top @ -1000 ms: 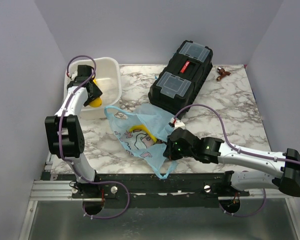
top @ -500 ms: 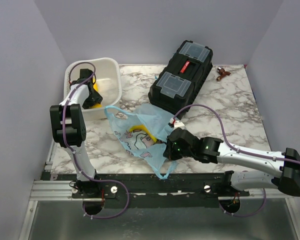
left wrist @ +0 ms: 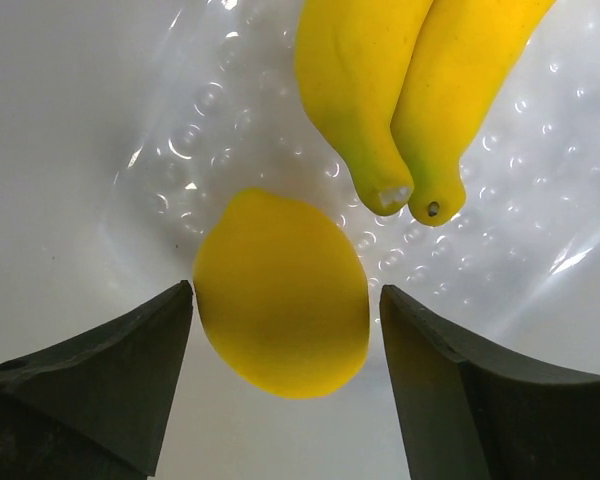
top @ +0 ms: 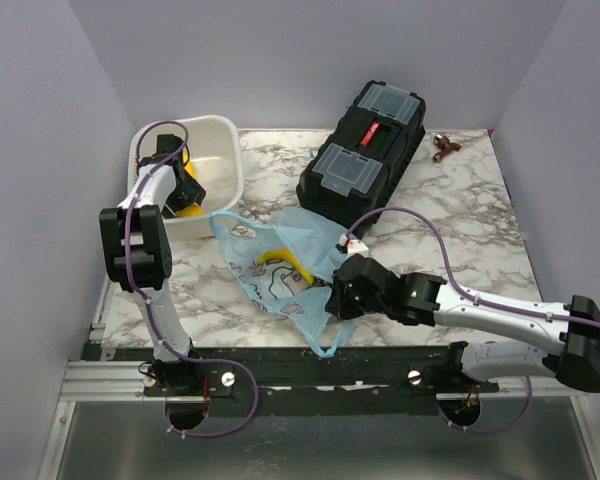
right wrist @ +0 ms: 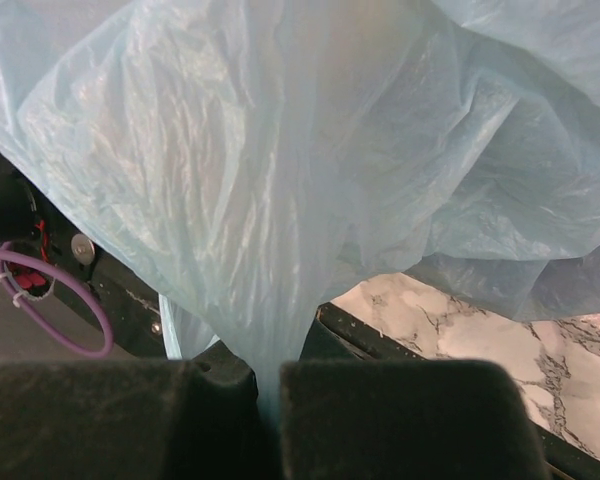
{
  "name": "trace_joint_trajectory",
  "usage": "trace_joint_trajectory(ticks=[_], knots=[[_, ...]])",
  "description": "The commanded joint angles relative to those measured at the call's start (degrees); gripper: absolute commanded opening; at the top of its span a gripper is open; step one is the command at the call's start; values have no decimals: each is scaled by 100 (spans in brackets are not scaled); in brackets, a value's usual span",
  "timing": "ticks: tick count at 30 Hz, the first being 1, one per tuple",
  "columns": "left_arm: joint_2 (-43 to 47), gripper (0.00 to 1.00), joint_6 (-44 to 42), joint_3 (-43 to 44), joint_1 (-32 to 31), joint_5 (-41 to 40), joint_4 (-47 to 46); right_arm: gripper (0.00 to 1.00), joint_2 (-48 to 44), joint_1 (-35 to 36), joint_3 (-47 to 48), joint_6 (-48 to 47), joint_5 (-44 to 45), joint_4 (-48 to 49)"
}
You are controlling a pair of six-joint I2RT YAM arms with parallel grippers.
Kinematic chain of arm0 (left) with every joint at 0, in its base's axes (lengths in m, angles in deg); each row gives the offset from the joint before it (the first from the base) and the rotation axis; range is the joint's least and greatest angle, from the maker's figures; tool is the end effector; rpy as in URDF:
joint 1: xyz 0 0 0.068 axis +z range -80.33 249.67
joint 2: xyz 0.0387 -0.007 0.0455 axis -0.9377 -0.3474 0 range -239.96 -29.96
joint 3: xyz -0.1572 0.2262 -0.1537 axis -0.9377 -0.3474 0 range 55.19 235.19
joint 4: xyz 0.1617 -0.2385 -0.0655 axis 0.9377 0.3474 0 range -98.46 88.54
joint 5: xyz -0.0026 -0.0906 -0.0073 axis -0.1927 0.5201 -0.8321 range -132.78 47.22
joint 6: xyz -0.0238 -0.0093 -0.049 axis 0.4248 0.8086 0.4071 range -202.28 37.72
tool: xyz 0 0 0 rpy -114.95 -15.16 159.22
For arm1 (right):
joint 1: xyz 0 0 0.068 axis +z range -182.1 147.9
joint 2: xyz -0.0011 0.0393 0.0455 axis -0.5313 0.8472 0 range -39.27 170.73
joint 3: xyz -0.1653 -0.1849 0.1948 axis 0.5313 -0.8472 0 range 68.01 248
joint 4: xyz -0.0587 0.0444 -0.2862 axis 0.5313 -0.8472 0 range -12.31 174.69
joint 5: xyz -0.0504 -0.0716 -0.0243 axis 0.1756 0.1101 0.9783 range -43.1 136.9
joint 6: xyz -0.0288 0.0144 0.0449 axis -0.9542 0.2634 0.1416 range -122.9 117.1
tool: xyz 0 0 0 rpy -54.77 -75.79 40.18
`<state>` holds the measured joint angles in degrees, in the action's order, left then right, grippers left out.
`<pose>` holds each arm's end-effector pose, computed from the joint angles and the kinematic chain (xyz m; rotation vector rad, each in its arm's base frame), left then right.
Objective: Take the fake fruits out of the plastic bag
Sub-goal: Place the fake fruit in the bin, then take out the fake fruit from the plastic bag.
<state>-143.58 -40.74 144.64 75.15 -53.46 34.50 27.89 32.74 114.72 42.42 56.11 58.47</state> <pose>0.4647 0.0514 0.2330 -1.1258 2.4600 0.0710 0.1165 0.2337 0.2744 -0.3440 2.4714 0.6973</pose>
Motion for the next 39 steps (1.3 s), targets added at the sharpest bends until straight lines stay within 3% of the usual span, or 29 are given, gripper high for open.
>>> trace_joint_trajectory(ticks=[1,7,16,20,26,29,35,39], knots=[[-43,77,-170,180,136,347,134,2,95,29,246,-87,94,0],[544,80,-319,256,138,422,408,2,116,35,288,-29,-51,73],[3039,80,-672,-900,143,1386,236,2,-153,37,3,163,-34,226],[4181,80,-849,-1664,143,1810,108,2,-166,38,-42,150,-79,227],[5946,83,-745,-3287,-33,3289,-280,2,-254,36,-59,147,20,203],[6736,88,-483,-3899,-359,3138,-243,2,-273,37,-85,156,38,236],[7847,87,161,-4732,-1554,2659,-51,2,-153,33,-90,130,-18,279],[8716,87,674,-5150,-1785,2624,76,2,-157,34,-105,144,-27,292]])
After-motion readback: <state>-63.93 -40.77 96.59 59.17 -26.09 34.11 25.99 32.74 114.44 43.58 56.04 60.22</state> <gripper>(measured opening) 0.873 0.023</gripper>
